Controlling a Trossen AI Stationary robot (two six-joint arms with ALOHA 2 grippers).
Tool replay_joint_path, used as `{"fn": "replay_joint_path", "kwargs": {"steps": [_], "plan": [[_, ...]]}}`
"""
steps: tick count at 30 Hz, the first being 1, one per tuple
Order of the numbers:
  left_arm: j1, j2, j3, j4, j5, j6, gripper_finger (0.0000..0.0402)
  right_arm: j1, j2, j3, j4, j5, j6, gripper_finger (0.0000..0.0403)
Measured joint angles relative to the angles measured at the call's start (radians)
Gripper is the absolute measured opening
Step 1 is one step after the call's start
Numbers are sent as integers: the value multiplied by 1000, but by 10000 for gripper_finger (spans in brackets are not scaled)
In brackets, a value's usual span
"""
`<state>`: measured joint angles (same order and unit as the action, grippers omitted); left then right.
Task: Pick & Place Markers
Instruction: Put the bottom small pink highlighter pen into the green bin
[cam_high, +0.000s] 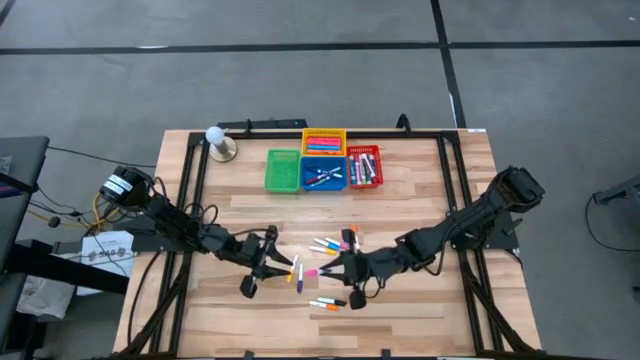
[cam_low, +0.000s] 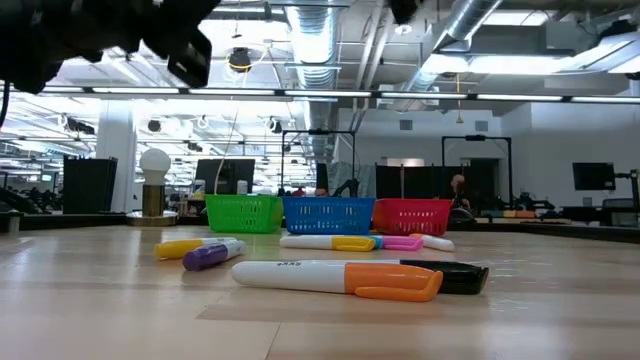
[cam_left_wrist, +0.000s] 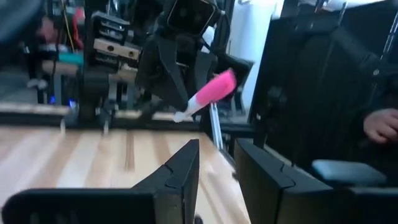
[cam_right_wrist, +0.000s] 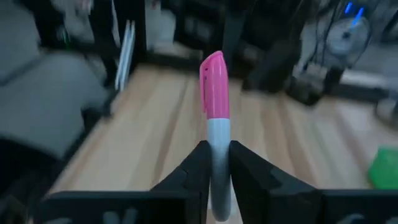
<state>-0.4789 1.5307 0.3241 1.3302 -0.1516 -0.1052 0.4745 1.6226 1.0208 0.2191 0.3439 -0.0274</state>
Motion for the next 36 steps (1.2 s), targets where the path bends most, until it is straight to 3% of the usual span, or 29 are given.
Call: {"fn": "replay_joint_path", "kwargs": {"steps": [9, 18, 24, 36], "plan": [[14, 0, 59, 40, 0, 149, 109, -28, 1, 41, 142, -4, -86, 31], [19, 0, 103, 31, -9, 304, 167, -42, 2, 44, 164, -5, -87, 43], [57, 0, 139, 31, -20, 311, 190, -54, 2, 44, 164, -37, -87, 35], [83, 0, 188, 3, 10, 307, 189, -79, 2, 44, 170, -50, -106, 38]]}}
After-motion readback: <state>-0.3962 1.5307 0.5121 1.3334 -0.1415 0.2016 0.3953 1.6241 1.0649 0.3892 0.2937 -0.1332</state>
